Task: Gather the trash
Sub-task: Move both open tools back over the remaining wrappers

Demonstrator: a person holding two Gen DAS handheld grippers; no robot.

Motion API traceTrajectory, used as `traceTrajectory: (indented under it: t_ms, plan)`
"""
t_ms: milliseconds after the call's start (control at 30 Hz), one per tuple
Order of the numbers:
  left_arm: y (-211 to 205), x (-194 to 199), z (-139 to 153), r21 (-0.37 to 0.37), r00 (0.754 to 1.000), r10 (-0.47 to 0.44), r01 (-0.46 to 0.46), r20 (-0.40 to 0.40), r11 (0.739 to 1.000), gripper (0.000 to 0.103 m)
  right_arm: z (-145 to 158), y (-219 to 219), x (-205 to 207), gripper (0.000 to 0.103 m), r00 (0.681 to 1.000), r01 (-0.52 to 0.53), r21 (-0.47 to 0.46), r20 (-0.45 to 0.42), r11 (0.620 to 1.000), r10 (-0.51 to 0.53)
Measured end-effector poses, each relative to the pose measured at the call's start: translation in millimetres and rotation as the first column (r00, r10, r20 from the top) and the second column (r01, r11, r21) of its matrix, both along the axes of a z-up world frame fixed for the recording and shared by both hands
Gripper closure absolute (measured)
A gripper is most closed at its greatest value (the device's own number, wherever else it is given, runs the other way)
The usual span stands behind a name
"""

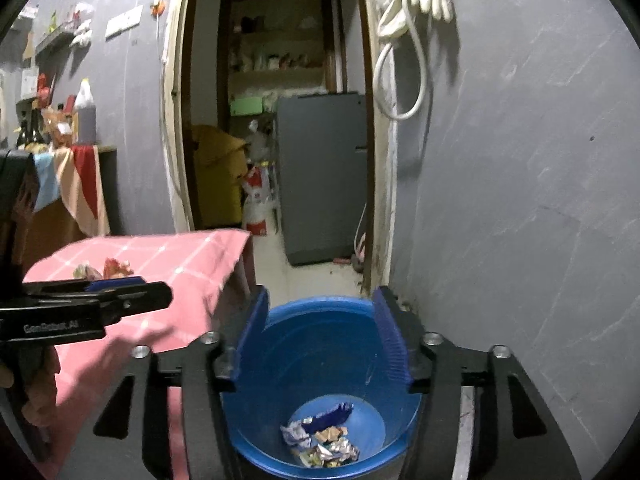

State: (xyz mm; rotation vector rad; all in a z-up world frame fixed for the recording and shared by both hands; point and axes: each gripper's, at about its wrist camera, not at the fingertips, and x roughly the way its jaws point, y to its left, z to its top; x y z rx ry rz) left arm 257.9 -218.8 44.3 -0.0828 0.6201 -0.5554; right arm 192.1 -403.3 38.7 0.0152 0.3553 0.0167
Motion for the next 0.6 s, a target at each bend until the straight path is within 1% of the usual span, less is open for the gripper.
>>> traceTrajectory:
  t_ms: [33,67,100,133,167,200,267,367,600]
  plan:
    - [5.2,-4.5,4.7,-0.006,1.0,0.012,-0.012,0.02,1.0,0.042,4.6,0.0,-4.1,0.023,1.0,0.005,0.008,0.019,1.0,-0.005]
    - [10.7,-9.1,9.3,-0.012,0.999,0.026,-0.025,0.041,1.0,0.033,8.1,-0.2,-7.5,0.019,0.999,0.006,0.017,0.037,1.0,-0.007]
    - [17.6,-13.7,14.3,-0.02,0.997,0.044,-0.042,0.066,0.999,0.028,11.9,0.2,-11.9,0.014,0.998,0.008,0.024,0.056,1.0,-0.009]
    - [23.1,-18.1,19.8,-0.028,0.994,0.06,-0.057,0.089,0.998,0.019,17.5,1.0,-17.7,0.012,0.997,0.013,0.031,0.081,0.999,-0.015]
    - [28.6,-21.3,24.3,-0.038,0.991,0.078,-0.074,0.111,0.997,0.014,22.1,2.3,-21.9,0.005,0.995,0.018,0.033,0.099,0.999,-0.021]
    - [35.2,-25.2,28.8,-0.044,0.986,0.098,-0.093,0.135,0.995,0.012,26.0,3.8,-25.3,0.0,0.993,0.022,0.035,0.115,0.999,-0.026]
    - [48.8,-33.7,37.2,-0.071,0.976,0.132,-0.121,0.173,0.99,0.008,33.9,7.3,-31.6,0.0,0.989,0.02,0.04,0.147,0.999,-0.025]
    - [66.7,-47.6,49.9,-0.103,0.958,0.174,-0.154,0.226,0.983,0.006,43.4,14.6,-39.5,0.0,0.983,0.011,0.037,0.182,0.999,-0.018]
    - [100.4,-80.9,70.3,-0.135,0.907,0.259,-0.226,0.333,0.965,0.002,59.5,38.1,-60.6,0.0,0.964,-0.027,0.033,0.264,0.999,0.017]
